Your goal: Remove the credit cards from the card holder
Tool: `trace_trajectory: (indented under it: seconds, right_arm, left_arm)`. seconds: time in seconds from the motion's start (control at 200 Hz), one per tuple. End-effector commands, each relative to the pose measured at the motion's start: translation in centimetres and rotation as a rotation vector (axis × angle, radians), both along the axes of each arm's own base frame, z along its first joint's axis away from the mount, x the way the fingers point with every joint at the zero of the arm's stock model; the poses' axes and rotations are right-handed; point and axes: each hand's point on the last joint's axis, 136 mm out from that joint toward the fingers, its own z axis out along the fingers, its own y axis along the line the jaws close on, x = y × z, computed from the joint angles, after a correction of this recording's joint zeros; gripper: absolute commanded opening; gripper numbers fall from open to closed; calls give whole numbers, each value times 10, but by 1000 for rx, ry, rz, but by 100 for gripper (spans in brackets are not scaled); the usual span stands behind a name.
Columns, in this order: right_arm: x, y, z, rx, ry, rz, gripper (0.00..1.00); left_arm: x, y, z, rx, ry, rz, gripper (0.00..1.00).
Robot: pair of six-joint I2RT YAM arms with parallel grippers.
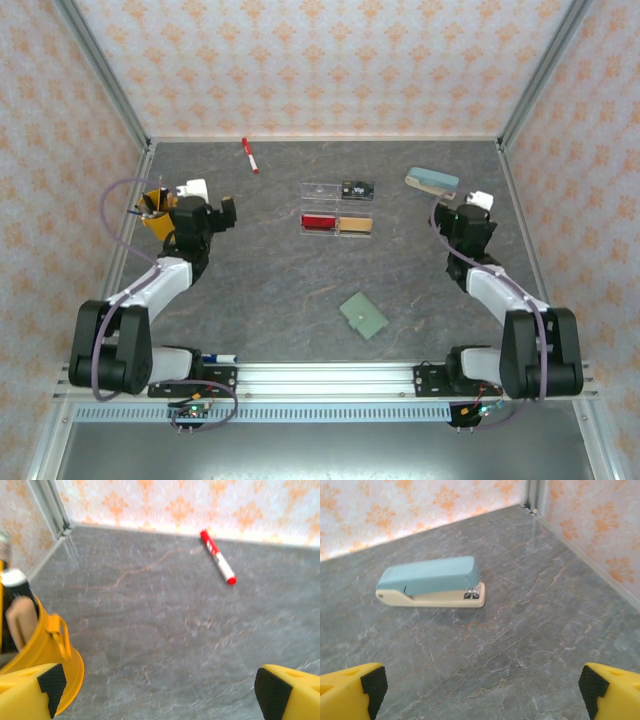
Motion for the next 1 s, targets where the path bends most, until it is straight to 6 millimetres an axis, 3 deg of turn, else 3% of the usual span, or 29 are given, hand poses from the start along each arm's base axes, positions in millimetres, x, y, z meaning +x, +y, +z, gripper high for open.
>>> trace_trajectory:
  seconds: [0.0, 0.16, 0.29, 0.425, 0.591, 0.691, 0.851, 0.991]
  right_arm:
    - [-28, -15, 9, 66, 118, -149, 100]
    - [-45, 8, 7, 230, 253, -116, 100]
    - [-63, 57, -3, 392, 381, 56, 100]
    - [-97, 104, -17, 418, 552, 196, 94]
    - [-145, 151, -38, 361, 743, 356, 89]
    - [-164, 180, -48, 322, 801, 449, 85]
    - [-181, 207, -67, 148, 855, 533, 82]
    - [-182, 225, -87, 47, 892, 570, 82]
  left_arm:
    - [-23, -1, -5, -124, 120, 58, 100]
    - [-40, -23, 8, -248, 189, 56, 100]
    - [-45, -53, 15, -326, 243, 2, 100]
    - [-49, -82, 13, -346, 332, -62, 100]
    - [-53, -112, 2, -378, 379, -109, 100]
    - [-56, -122, -5, -368, 399, -131, 100]
    - [-60, -124, -16, -414, 403, -107, 100]
    - [-66, -121, -25, -423, 412, -88, 100]
